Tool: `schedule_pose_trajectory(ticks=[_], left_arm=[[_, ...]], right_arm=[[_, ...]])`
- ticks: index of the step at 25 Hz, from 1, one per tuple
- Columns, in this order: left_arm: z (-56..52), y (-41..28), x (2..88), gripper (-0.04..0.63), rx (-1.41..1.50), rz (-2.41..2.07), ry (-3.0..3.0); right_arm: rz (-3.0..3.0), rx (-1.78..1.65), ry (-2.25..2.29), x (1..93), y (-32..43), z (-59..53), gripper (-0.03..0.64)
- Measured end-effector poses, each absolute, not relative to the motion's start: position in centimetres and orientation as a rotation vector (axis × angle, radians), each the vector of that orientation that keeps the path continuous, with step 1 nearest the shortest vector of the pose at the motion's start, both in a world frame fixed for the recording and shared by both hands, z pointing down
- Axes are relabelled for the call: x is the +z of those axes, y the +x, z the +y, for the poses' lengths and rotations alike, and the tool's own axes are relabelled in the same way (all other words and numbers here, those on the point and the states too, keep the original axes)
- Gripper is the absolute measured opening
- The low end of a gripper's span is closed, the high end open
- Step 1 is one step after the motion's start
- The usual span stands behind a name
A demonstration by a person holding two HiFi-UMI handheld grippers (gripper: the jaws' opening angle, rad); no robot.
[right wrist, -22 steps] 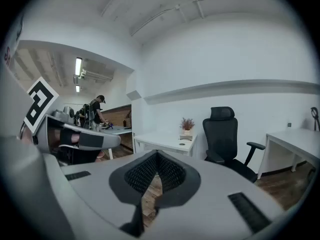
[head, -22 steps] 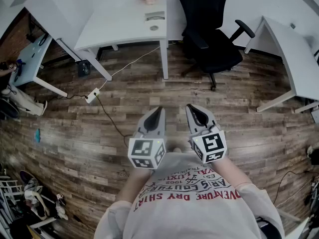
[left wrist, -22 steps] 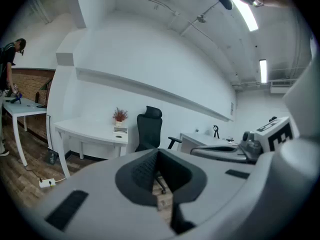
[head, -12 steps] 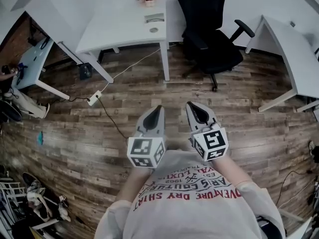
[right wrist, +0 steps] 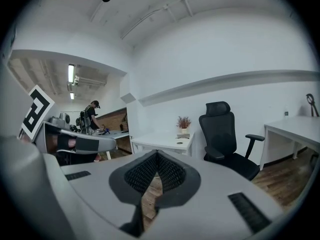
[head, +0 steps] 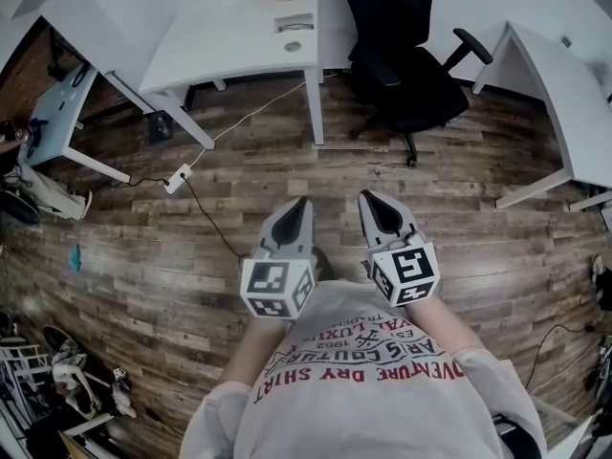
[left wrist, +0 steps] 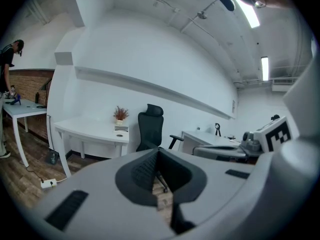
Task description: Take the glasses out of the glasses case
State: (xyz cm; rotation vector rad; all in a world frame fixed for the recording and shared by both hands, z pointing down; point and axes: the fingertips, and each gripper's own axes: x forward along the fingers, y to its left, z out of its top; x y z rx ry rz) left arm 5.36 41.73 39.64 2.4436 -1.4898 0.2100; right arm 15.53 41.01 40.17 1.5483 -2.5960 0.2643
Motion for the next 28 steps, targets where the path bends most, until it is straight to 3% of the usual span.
schedule_pose_trajectory(ticks=[10,28], left_arm=[[34.2,3.3,41.0,0.002,0.215,-1.450,2.439],[7.7,-7.3,40.1,0.002,0.188,-1.346,2.419]], right_arm=[[-2.531,0.284,1.598,41.5,14.5,33.7,0.012],[-2.384,0.315,1.674,40.9,5.6,9.0,0.012]])
